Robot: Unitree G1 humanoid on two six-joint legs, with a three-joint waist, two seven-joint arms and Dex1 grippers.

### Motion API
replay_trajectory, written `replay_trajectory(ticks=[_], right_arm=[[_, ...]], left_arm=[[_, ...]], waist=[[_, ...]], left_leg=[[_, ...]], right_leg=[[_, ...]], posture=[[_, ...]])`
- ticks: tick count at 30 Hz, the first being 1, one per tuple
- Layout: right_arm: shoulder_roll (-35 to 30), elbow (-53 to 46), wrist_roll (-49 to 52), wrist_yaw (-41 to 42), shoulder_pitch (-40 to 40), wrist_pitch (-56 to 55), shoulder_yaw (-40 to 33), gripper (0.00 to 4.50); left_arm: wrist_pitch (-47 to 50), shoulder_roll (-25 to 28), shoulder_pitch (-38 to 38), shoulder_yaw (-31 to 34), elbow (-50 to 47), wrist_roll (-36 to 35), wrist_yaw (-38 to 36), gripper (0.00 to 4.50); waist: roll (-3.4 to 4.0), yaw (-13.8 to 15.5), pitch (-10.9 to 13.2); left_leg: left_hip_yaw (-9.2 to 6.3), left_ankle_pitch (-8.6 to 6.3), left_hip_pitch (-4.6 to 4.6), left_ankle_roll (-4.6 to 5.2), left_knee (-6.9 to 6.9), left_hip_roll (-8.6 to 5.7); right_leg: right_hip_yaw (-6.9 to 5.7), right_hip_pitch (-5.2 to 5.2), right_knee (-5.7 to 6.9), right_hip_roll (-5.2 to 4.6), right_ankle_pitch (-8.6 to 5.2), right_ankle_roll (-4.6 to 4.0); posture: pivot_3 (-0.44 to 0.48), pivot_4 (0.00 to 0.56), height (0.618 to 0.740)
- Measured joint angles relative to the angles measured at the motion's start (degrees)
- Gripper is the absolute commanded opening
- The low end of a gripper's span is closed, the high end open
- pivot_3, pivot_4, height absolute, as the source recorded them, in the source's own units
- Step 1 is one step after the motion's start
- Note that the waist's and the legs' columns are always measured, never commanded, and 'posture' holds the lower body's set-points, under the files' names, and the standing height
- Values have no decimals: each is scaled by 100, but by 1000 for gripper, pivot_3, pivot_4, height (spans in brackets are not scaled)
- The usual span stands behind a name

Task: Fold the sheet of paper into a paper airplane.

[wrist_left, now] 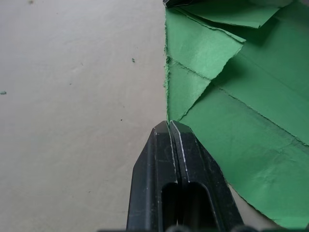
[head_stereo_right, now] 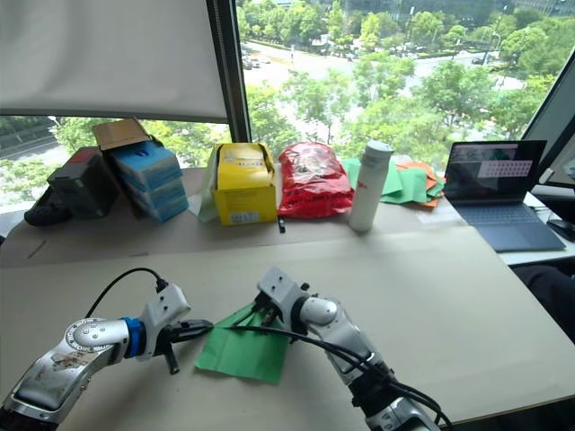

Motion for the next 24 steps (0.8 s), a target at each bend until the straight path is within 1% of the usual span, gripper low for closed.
replay_trajectory(ticks=[4, 6, 7, 8, 11, 13, 14, 17, 19, 21, 24], right_arm=[[-12, -63, 19, -7, 10, -12, -63, 0], [-3, -158, 71, -4, 45, -6, -135, 0], [1, -250, 119, 6, 59, -2, -190, 0], [6, -379, 212, 32, 76, 5, -263, 0], [-34, -937, 465, 106, 86, 84, -485, 0], [-126, -1275, 606, 200, 103, 230, -607, 0], [-220, -1463, 705, 267, 161, 312, -640, 0], [-794, -2238, 1077, 710, 533, 658, -679, 0], [-1106, -2518, 1294, 960, 733, 770, -695, 0], [-1368, -2716, 1450, 1160, 895, 861, -699, 0], [-1913, -2966, 1654, 1472, 1227, 921, -721, 0]], left_arm=[[251, -46, -275, 134, 94, -307, -115, 41], [327, -146, -603, 284, 90, -561, -184, 41], [329, -155, -750, 342, 62, -664, -220, 41], [332, -161, -852, 353, 46, -694, -250, 41], [307, -296, -949, 238, 38, -744, -319, 41], [281, -416, -948, 59, 66, -748, -389, 41], [243, -454, -952, -34, 75, -739, -421, 41], [-60, -597, -959, -440, 165, -577, -549, 41], [-205, -615, -958, -635, 303, -442, -620, 41], [-340, -614, -968, -738, 444, -347, -662, 41], [-575, -585, -972, -881, 662, -123, -717, 41]], waist=[[-6, 16, 10], [-17, 53, 19], [-19, 65, 19], [-18, 70, 20], [-18, 85, 19], [-19, 103, 19], [-19, 121, 19], [-19, 202, 20], [-22, 205, 21], [-22, 205, 23], [-25, 204, 26]], left_leg=[[-1, 3, -17, -2, 1, -1], [-7, 12, -40, -13, 3, -3], [-6, 32, -56, -46, 4, -4], [-6, 32, -67, -46, 4, -7], [-1, 33, -108, -45, 4, -8], [-1, 34, -119, -45, 9, -7], [-1, 34, -122, -44, 9, -6], [1, 27, -126, -30, 16, -8], [5, 19, -129, -17, 31, -8], [6, -8, -131, 30, 62, -6], [5, -16, -123, 44, 74, -7]], right_leg=[[-5, -12, 0, 0, 0, 0], [-12, -26, 0, 0, 1, 0], [-13, -39, 0, 0, 1, 0], [-12, -47, -1, -1, 1, 1], [-10, -81, 13, 20, 4, 4], [-13, -85, 13, 59, 4, 6], [-15, -85, 11, 63, 4, 6], [-18, -80, -1, 68, 3, 8], [-23, -78, -7, 70, 3, 13], [-27, -78, -9, 71, 1, 18], [-33, -64, -7, 66, 4, 26]], posture=[[0, 150, 740], [0, 150, 740], [0, 150, 740], [0, 150, 740], [0, 150, 740], [0, 150, 740], [0, 150, 740], [0, 150, 740], [0, 150, 740], [0, 150, 740], [0, 150, 740]])
